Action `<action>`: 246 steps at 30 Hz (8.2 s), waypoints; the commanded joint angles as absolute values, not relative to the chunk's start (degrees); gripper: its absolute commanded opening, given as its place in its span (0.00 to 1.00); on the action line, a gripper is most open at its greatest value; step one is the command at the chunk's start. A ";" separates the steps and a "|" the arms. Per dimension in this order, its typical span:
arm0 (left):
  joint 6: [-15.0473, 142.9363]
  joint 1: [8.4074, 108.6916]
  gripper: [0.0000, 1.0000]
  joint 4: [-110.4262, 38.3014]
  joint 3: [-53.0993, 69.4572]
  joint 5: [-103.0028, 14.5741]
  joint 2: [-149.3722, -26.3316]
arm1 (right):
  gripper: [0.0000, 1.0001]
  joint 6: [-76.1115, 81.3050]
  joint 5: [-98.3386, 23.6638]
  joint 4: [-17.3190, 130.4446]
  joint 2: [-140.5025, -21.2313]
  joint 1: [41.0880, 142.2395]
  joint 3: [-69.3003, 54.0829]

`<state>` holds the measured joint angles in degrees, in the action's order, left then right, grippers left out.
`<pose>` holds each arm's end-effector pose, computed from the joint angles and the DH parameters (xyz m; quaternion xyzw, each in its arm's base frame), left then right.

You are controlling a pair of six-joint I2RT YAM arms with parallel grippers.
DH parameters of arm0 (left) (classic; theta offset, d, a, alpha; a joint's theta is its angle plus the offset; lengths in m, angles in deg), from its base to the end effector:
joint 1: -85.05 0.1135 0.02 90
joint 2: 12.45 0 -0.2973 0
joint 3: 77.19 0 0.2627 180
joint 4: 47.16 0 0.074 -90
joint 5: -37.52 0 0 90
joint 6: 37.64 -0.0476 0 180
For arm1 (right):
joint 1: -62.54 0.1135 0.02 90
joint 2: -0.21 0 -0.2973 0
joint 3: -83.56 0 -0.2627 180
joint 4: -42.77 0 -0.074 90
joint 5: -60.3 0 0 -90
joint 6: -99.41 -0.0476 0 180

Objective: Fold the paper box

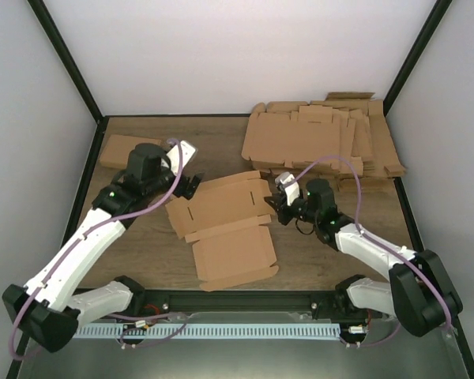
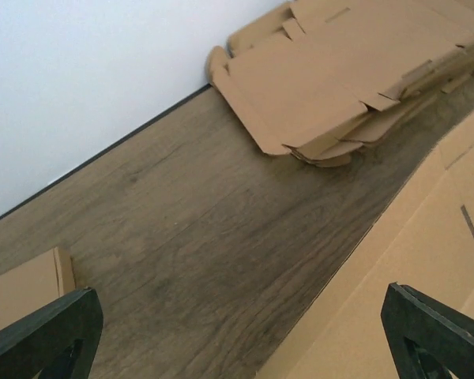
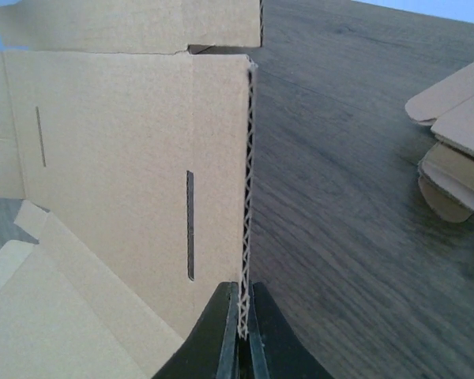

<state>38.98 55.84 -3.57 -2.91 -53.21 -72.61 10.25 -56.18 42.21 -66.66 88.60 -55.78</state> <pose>0.2034 -0.1130 0.3756 0.3107 0.8059 -0.0640 0.4999 0.2099 0.1263 0.2204 -0.3103 0.7730 0.3023 0.4635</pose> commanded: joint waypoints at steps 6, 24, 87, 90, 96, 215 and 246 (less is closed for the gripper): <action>28.28 56.05 1.00 2.31 3.96 -42.82 -76.12 | 0.01 18.73 -56.40 38.15 -71.98 88.93 -51.60; 24.56 56.05 0.99 0.23 5.28 -39.73 -85.59 | 0.01 18.66 -57.87 39.05 -70.02 88.91 -53.10; 22.89 41.34 0.04 3.73 1.46 -55.58 -85.35 | 0.34 11.27 -57.92 33.34 -68.08 88.91 -54.78; 22.25 39.62 0.04 4.57 1.06 -57.57 -85.37 | 0.42 8.28 -56.69 31.69 -65.13 88.90 -56.39; 21.85 37.45 0.04 6.00 0.91 -62.59 -86.31 | 0.46 3.64 -54.69 36.06 -60.06 88.90 -55.60; 52.28 55.70 1.00 5.75 4.87 -25.57 -87.04 | 0.01 -62.60 -60.83 33.56 -78.41 95.67 -47.31; 51.32 60.57 0.72 -1.36 -8.05 -21.46 -91.33 | 0.01 -55.70 -65.17 29.26 -94.09 95.49 -36.40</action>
<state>51.76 60.08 0.02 -7.46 -23.66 -90.03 -58.77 -65.71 27.21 -94.00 95.25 -37.81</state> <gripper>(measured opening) 0.773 0.029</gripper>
